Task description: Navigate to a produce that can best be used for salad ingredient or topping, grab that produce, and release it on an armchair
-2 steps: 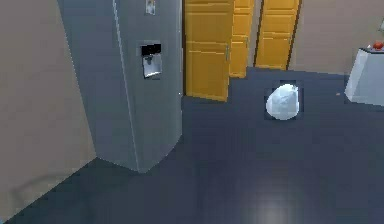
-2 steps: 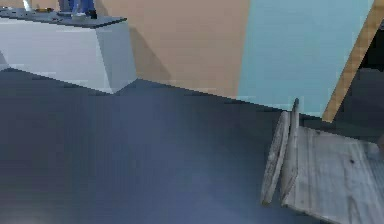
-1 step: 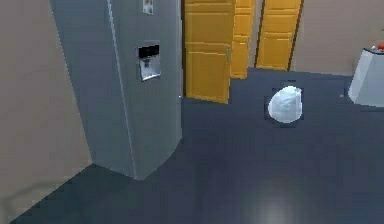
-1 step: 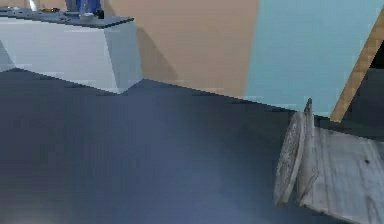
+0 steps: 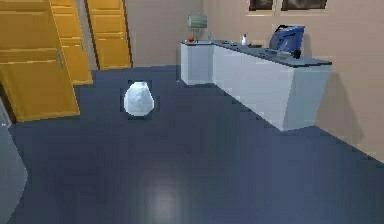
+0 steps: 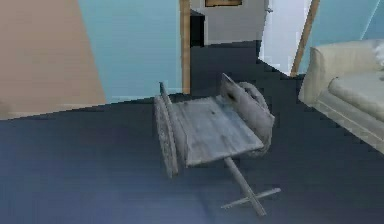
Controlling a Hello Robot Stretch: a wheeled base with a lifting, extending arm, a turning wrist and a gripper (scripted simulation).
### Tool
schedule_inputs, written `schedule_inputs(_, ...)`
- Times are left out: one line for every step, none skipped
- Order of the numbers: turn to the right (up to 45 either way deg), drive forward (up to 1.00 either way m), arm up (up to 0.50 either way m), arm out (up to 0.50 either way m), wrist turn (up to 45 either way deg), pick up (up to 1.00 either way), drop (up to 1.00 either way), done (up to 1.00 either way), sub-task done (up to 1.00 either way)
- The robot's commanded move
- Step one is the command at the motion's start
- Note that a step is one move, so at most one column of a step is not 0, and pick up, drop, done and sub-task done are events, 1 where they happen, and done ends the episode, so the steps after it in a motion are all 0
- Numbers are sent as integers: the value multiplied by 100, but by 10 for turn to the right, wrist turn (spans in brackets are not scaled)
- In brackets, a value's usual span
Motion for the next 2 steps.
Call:
schedule_inputs(0, 100, 0, 0, 0, 0, 0, 0, 0)
schedule_inputs(30, 0, 0, 0, 0, 0, 0, 0, 0)
